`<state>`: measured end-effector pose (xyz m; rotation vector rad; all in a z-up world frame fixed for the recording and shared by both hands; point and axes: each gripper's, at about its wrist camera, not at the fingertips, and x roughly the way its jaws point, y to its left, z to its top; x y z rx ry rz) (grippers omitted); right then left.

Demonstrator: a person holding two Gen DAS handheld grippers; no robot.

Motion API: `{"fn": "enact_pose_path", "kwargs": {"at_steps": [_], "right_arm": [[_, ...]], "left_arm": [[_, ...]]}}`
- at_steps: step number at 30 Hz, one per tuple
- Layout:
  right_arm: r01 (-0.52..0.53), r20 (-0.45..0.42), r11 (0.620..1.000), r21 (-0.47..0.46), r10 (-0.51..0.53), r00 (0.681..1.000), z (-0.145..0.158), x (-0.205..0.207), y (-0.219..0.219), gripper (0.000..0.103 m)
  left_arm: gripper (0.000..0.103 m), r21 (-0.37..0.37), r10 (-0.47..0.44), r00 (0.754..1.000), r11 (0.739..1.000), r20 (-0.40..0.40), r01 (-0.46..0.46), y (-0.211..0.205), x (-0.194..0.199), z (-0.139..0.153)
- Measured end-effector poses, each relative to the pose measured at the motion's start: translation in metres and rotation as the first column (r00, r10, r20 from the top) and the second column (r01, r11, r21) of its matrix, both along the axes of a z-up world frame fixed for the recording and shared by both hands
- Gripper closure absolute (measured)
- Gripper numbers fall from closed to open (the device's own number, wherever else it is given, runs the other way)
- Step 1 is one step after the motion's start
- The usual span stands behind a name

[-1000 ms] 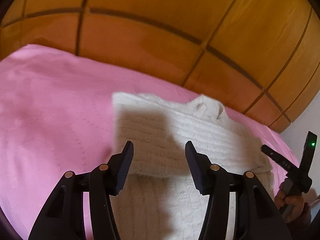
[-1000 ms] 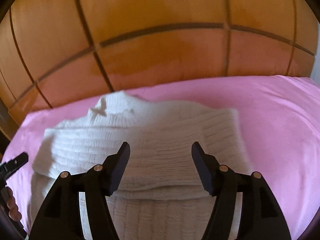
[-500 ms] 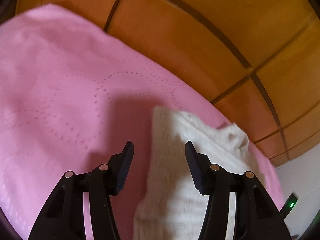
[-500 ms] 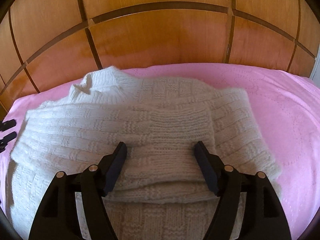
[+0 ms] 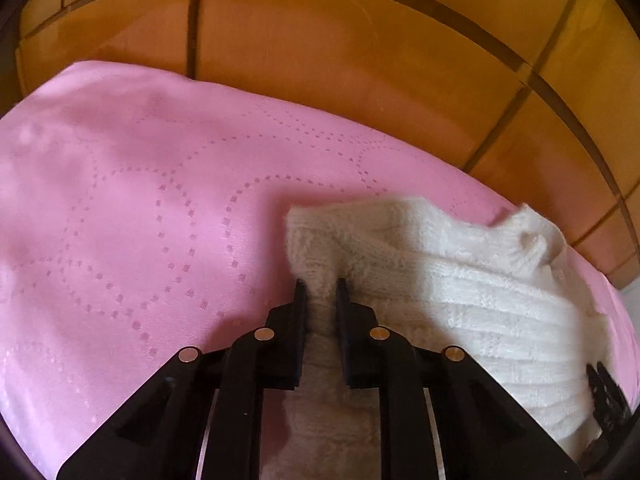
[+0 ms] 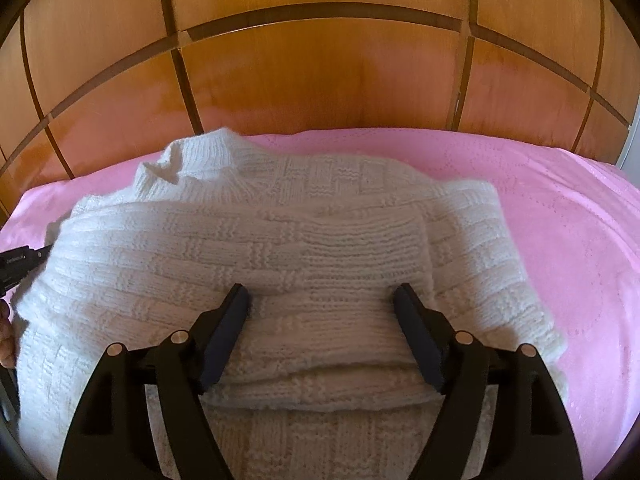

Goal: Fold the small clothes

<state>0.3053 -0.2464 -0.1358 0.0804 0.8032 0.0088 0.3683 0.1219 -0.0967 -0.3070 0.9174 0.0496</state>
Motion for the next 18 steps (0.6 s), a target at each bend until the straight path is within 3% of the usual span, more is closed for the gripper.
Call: {"fn": "enact_pose_path", "kwargs": {"at_steps": [3, 4, 5, 7, 9, 12, 14, 18], "right_arm": [[0.001, 0.0, 1.0, 0.011, -0.001, 1.0, 0.0, 0.0, -0.002, 0.027], [0.001, 0.001, 1.0, 0.012, -0.001, 1.0, 0.0, 0.0, -0.002, 0.027], [0.0, 0.001, 1.0, 0.015, 0.0, 1.0, 0.0, 0.0, -0.003, 0.026], [0.001, 0.001, 1.0, 0.014, -0.001, 1.0, 0.0, 0.0, -0.002, 0.026], [0.001, 0.001, 1.0, 0.01, -0.001, 1.0, 0.001, 0.0, -0.002, 0.026], [0.003, 0.004, 1.0, 0.008, -0.003, 1.0, 0.002, -0.002, -0.001, 0.024], [0.001, -0.003, 1.0, -0.003, -0.001, 1.0, 0.003, -0.002, 0.001, 0.022], [-0.007, -0.023, 1.0, -0.01, 0.007, 1.0, 0.013, -0.007, 0.003, 0.002]], "left_arm": [[0.068, 0.115, 0.038, 0.999, 0.993, 0.026, -0.04, -0.012, -0.016, 0.018], [0.056, 0.127, 0.039, 0.999, 0.991, 0.036, -0.043, -0.014, -0.024, 0.024], [0.053, 0.114, 0.042, 0.997, 0.992, 0.058, -0.048, -0.014, -0.035, 0.032], [0.052, 0.094, 0.035, 0.994, 0.995, 0.107, -0.045, -0.013, -0.059, 0.048], [0.052, 0.122, 0.02, 0.99, 0.992, 0.14, -0.037, -0.02, -0.079, 0.061], [0.038, 0.106, 0.006, 0.984, 0.994, 0.176, -0.025, -0.02, -0.115, 0.076], [0.038, 0.096, 0.005, 0.98, 0.995, 0.198, -0.025, -0.021, -0.137, 0.083], [0.038, 0.106, -0.016, 0.978, 0.994, 0.209, -0.006, -0.031, -0.168, 0.088]]}}
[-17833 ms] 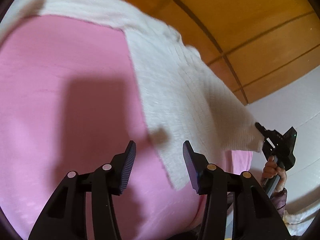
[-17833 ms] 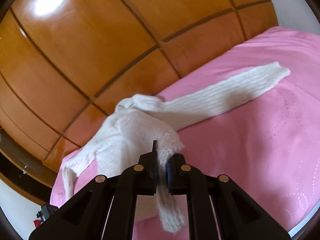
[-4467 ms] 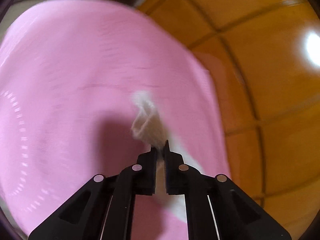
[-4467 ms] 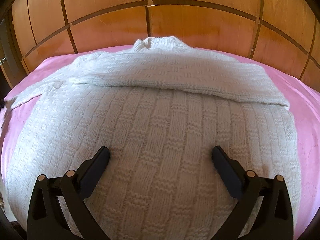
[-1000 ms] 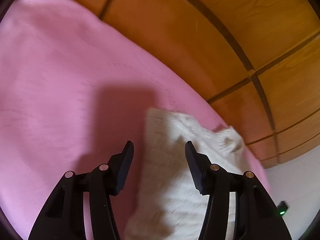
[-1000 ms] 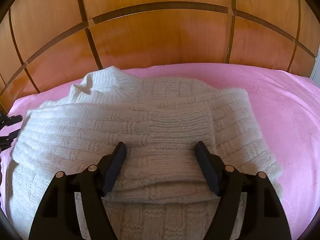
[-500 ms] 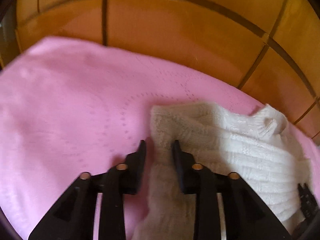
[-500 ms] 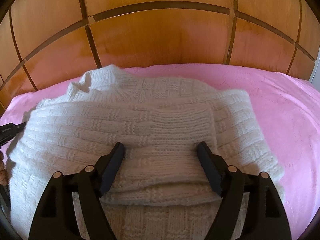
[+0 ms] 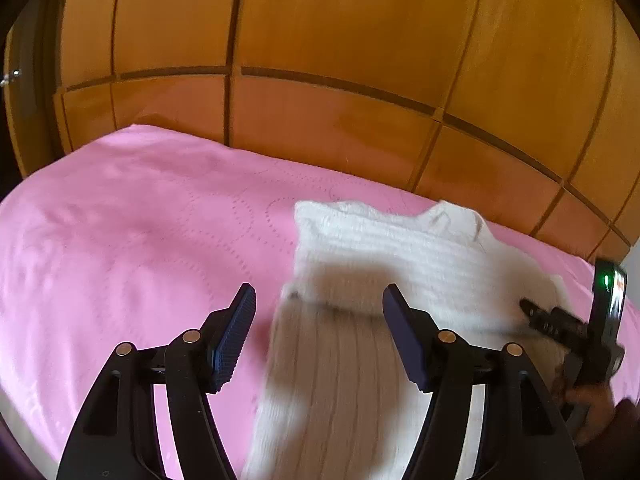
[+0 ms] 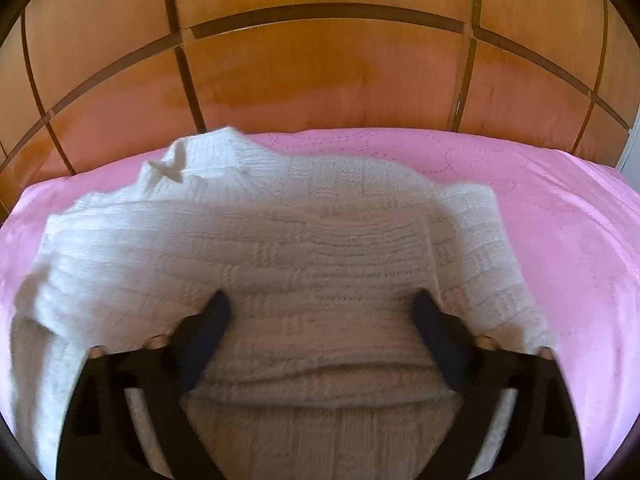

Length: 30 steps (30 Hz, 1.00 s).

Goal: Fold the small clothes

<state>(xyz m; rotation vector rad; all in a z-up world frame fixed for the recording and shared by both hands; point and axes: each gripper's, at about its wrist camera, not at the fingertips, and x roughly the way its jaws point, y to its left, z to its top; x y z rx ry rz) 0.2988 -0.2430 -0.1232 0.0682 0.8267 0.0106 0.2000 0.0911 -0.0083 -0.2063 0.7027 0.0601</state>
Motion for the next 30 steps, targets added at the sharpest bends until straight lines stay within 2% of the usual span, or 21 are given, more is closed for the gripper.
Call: {"fn": "enact_pose_path", "kwargs": {"at_steps": [4, 8, 18, 23, 26, 29, 30], "right_arm": [[0.018, 0.024, 0.999, 0.045, -0.019, 1.0, 0.014, -0.029, -0.004, 0.002], [0.045, -0.008, 0.993, 0.105, -0.044, 0.999, 0.015, -0.057, -0.016, 0.002], [0.118, -0.042, 0.989, 0.09, -0.115, 0.993, 0.013, -0.129, -0.071, 0.002], [0.11, -0.117, 0.984, 0.137, -0.095, 0.989, -0.007, -0.167, -0.088, 0.002], [0.079, -0.126, 0.984, 0.158, -0.059, 0.99, -0.014, -0.191, -0.089, 0.002], [0.038, -0.144, 0.983, 0.18, -0.012, 0.989, -0.016, -0.212, -0.088, 0.002], [0.029, -0.151, 0.982, 0.189, 0.0, 0.989, -0.017, -0.22, -0.089, 0.002]], "left_arm": [[0.038, 0.004, -0.016, 1.0, 1.0, -0.005, 0.016, -0.006, -0.024, -0.005], [0.038, 0.009, -0.025, 1.0, 1.0, -0.014, 0.025, -0.005, -0.046, -0.009], [0.038, 0.015, -0.02, 0.997, 1.0, -0.074, 0.022, 0.003, -0.082, -0.034], [0.038, 0.009, -0.038, 0.992, 0.999, -0.123, 0.039, 0.008, -0.093, -0.051], [0.038, -0.003, -0.063, 0.987, 0.998, -0.151, 0.064, 0.012, -0.104, -0.061], [0.04, -0.038, -0.126, 0.972, 0.992, -0.198, 0.12, 0.015, -0.118, -0.073], [0.044, -0.058, -0.15, 0.966, 0.988, -0.213, 0.141, 0.016, -0.124, -0.076]]}}
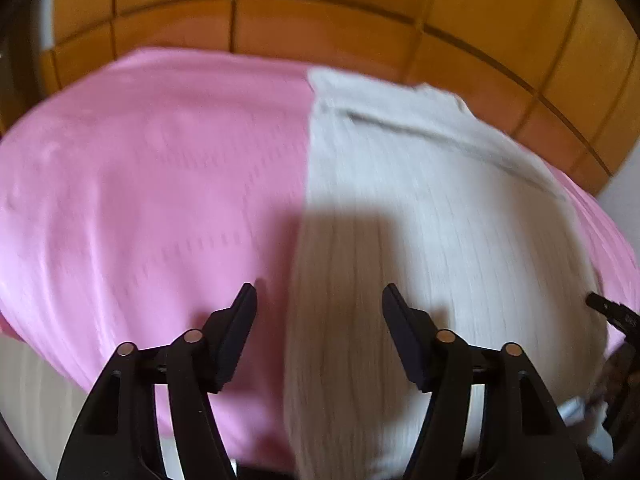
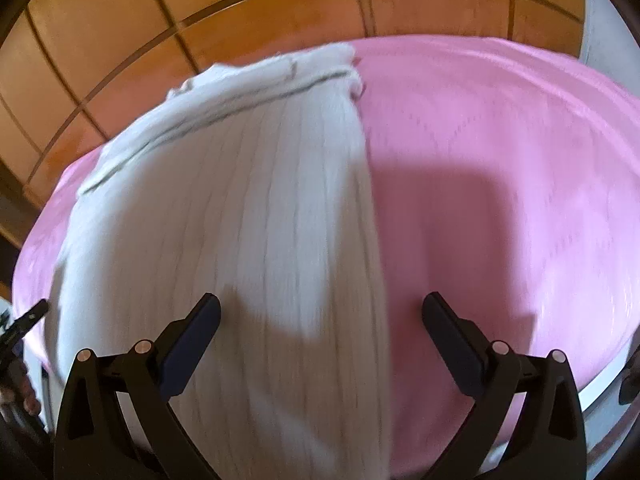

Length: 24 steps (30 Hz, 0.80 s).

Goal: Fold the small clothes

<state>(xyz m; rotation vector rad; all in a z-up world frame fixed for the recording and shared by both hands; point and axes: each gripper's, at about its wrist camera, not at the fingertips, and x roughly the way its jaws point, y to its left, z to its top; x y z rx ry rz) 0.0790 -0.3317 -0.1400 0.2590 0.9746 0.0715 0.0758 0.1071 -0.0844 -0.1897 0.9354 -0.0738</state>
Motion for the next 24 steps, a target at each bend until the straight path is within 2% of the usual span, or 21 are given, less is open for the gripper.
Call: {"fn": "enact_pose_path", "kwargs": {"at_steps": [4, 5, 6, 7, 8, 9, 10, 11, 12, 15, 19, 22, 24], "right_arm": [[-0.035, -0.043, 0.995, 0.097, 0.04, 0.998, -0.004, -0.029, -0.006, 0.003], [-0.041, -0.052, 0.992, 0.123, 0.048, 0.997, -0.005, -0.033, -0.007, 0.008], [-0.048, -0.062, 0.988, 0.149, 0.057, 0.996, -0.006, -0.039, -0.008, 0.018], [-0.057, -0.071, 0.985, 0.162, 0.069, 0.995, -0.007, -0.042, -0.007, 0.023], [-0.064, -0.076, 0.985, 0.161, 0.077, 0.994, -0.007, -0.044, -0.006, 0.035], [-0.072, -0.081, 0.985, 0.156, 0.086, 0.993, -0.008, -0.046, -0.004, 0.048], [-0.089, -0.091, 0.984, 0.152, 0.103, 0.99, -0.007, -0.047, -0.001, 0.055], [-0.108, -0.099, 0.982, 0.154, 0.124, 0.987, -0.006, -0.044, 0.002, 0.071], [-0.127, -0.107, 0.979, 0.161, 0.145, 0.984, -0.005, -0.043, 0.004, 0.089], [-0.168, -0.082, 0.963, 0.212, 0.189, 0.979, 0.007, -0.042, 0.006, 0.09], [-0.217, 0.027, 0.922, 0.321, 0.22, 0.975, 0.037, -0.03, 0.009, 0.09], [-0.208, 0.095, 0.892, 0.402, 0.185, 0.978, 0.052, -0.011, 0.006, 0.09], [-0.176, 0.113, 0.881, 0.439, 0.14, 0.984, 0.056, 0.007, 0.002, 0.09]], "left_arm": [[0.054, -0.062, -0.073, 0.996, 0.996, -0.042, 0.07, 0.004, -0.027, -0.01], [0.056, -0.082, -0.089, 0.995, 0.993, -0.048, 0.085, 0.005, -0.032, -0.01], [0.058, -0.106, -0.108, 0.992, 0.989, -0.058, 0.101, 0.007, -0.036, -0.011], [0.059, -0.13, -0.126, 0.989, 0.985, -0.072, 0.116, 0.008, -0.039, -0.014], [0.06, -0.139, -0.135, 0.988, 0.983, -0.08, 0.123, 0.007, -0.04, -0.015], [0.071, -0.144, -0.144, 0.986, 0.981, -0.089, 0.131, 0.006, -0.041, -0.017], [0.088, -0.141, -0.156, 0.983, 0.98, -0.099, 0.141, 0.006, -0.042, -0.018], [0.096, -0.142, -0.165, 0.981, 0.978, -0.101, 0.15, 0.006, -0.043, -0.017], [0.098, -0.156, -0.169, 0.981, 0.976, -0.092, 0.154, 0.007, -0.044, -0.016], [0.098, -0.201, -0.182, 0.982, 0.965, -0.058, 0.167, 0.012, -0.047, -0.004], [0.098, -0.355, -0.179, 0.983, 0.918, 0.032, 0.178, 0.024, -0.045, 0.023], [0.098, -0.446, -0.171, 0.977, 0.87, 0.13, 0.211, 0.027, -0.029, 0.046], [0.098, -0.455, -0.159, 0.974, 0.864, 0.162, 0.217, 0.025, -0.012, 0.054]]}}
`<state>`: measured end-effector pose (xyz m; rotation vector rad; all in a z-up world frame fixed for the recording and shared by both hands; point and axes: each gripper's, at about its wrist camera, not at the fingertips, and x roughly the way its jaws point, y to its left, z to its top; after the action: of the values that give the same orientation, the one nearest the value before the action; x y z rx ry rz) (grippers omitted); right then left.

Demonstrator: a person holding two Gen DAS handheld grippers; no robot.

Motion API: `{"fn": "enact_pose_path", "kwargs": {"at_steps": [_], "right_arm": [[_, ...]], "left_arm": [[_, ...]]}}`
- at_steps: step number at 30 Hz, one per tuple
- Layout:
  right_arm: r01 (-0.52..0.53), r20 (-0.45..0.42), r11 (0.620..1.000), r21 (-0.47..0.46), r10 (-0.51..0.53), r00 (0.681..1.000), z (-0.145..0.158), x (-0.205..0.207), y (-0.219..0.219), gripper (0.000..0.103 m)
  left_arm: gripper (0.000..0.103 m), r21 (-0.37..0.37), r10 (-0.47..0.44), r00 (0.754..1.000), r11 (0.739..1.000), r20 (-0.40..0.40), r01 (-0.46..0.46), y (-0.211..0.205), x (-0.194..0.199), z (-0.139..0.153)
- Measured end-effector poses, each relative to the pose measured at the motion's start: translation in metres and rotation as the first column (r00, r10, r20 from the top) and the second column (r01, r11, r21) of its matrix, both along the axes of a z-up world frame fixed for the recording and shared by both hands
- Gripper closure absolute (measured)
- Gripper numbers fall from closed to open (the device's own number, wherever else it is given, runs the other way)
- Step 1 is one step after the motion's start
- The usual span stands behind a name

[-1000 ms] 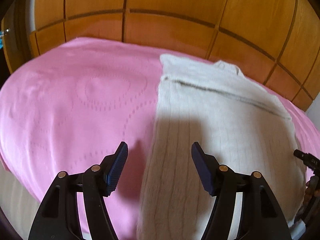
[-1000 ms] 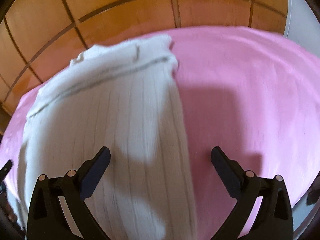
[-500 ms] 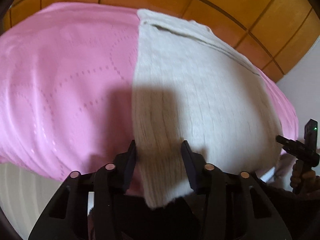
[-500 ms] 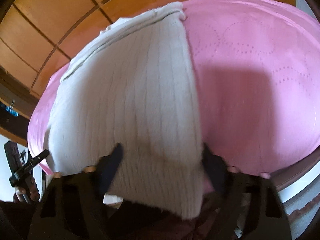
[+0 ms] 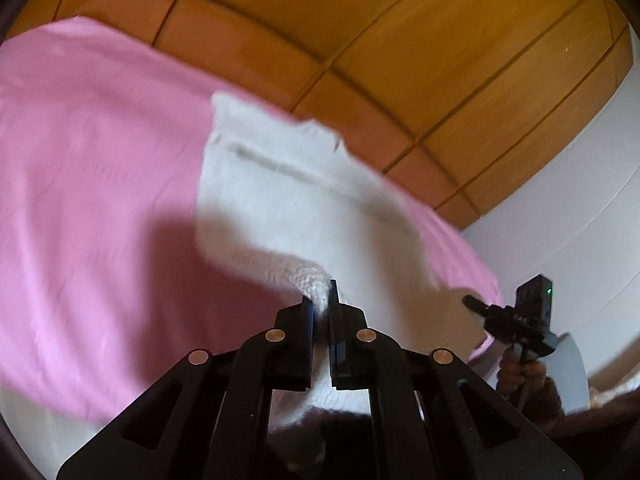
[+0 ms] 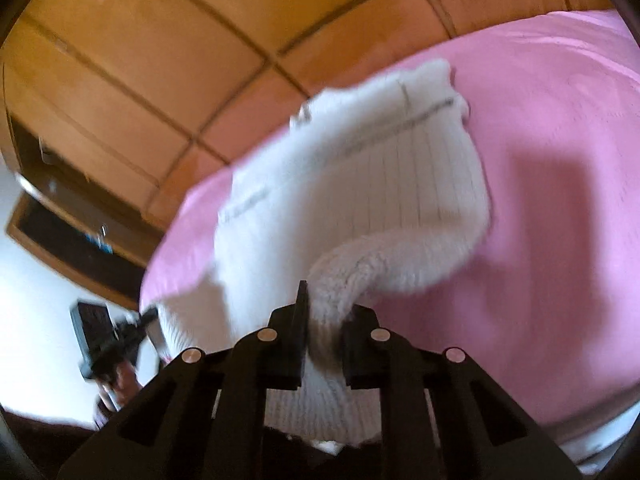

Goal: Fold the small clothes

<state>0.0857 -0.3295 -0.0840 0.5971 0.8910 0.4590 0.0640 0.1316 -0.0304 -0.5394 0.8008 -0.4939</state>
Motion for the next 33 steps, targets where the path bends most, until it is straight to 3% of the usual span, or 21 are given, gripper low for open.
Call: {"fn": "enact_pose_path", "kwargs": {"at_steps": [3, 8, 10, 11, 12, 13, 17, 21, 25, 26, 27, 28, 29, 30, 33], "right_arm": [[0.097, -0.021, 0.994, 0.045, -0.096, 0.995, -0.002, 0.039, -0.013, 0.091], [0.222, -0.102, 0.973, 0.054, -0.216, 0.971, -0.021, 0.09, -0.033, 0.091], [0.24, -0.125, 0.968, 0.073, -0.23, 0.965, -0.027, 0.108, -0.037, 0.085], [0.252, -0.126, 0.965, 0.075, -0.242, 0.962, -0.027, 0.112, -0.039, 0.062], [0.27, -0.114, 0.959, 0.083, -0.26, 0.959, -0.025, 0.112, -0.042, 0.028], [0.282, -0.092, 0.954, 0.096, -0.274, 0.957, -0.022, 0.106, -0.044, 0.018], [0.28, -0.032, 0.958, 0.066, -0.278, 0.96, -0.013, 0.084, -0.058, 0.009], [0.243, -0.018, 0.966, -0.089, -0.245, 0.969, -0.028, 0.052, -0.057, 0.009], [0.201, -0.024, 0.958, -0.205, -0.21, 0.977, -0.05, 0.054, -0.027, 0.015], [0.205, 0.002, 0.95, -0.237, -0.211, 0.978, -0.049, 0.056, -0.019, 0.024], [0.204, 0.013, 0.946, -0.253, -0.207, 0.978, -0.048, 0.062, -0.011, 0.038], [0.214, 0.007, 0.941, -0.261, -0.22, 0.976, -0.048, 0.065, -0.007, 0.043], [0.223, 0.001, 0.937, -0.268, -0.231, 0.973, -0.047, 0.068, -0.005, 0.062], [0.22, -0.002, 0.938, -0.268, -0.229, 0.973, -0.046, 0.072, -0.003, 0.078], [0.212, -0.013, 0.948, -0.237, -0.222, 0.975, -0.037, 0.068, -0.006, 0.085]], "left_arm": [[0.098, -0.013, 0.029, 1.0, 0.999, -0.006, -0.03, -0.003, 0.037, 0.0], [0.098, -0.009, 0.14, 0.983, 0.99, -0.115, -0.142, 0.005, 0.107, -0.016], [0.093, 0.003, 0.184, 0.97, 0.983, -0.159, -0.186, 0.009, 0.125, -0.019], [0.084, 0.007, 0.195, 0.966, 0.98, -0.167, -0.197, 0.011, 0.129, -0.019], [0.052, 0.031, 0.234, 0.958, 0.972, -0.163, -0.232, 0.016, 0.13, -0.018], [0.035, 0.036, 0.26, 0.954, 0.966, -0.15, -0.257, 0.021, 0.127, -0.017], [0.035, 0.025, 0.24, 0.959, 0.971, -0.149, -0.239, 0.04, 0.109, -0.032], [0.036, 0.021, 0.168, 0.971, 0.986, -0.171, -0.167, 0.044, 0.088, -0.055], [0.036, 0.034, 0.106, 0.98, 0.994, -0.169, -0.102, 0.018, 0.085, -0.07], [0.039, 0.069, 0.107, 0.982, 0.993, -0.156, -0.097, 0.011, 0.085, -0.069], [0.053, 0.103, 0.111, 0.983, 0.99, -0.143, -0.096, 0.004, 0.091, -0.069], [0.075, 0.119, 0.105, 0.983, 0.989, -0.147, -0.088, -0.001, 0.096, -0.07], [0.084, 0.123, 0.103, 0.981, 0.989, -0.162, -0.084, -0.002, 0.101, -0.072], [0.088, 0.13, 0.113, 0.978, 0.987, -0.175, -0.091, -0.002, 0.104, -0.071], [0.091, 0.137, 0.118, 0.982, 0.986, -0.145, -0.098, 0.002, 0.092, -0.059]]}}
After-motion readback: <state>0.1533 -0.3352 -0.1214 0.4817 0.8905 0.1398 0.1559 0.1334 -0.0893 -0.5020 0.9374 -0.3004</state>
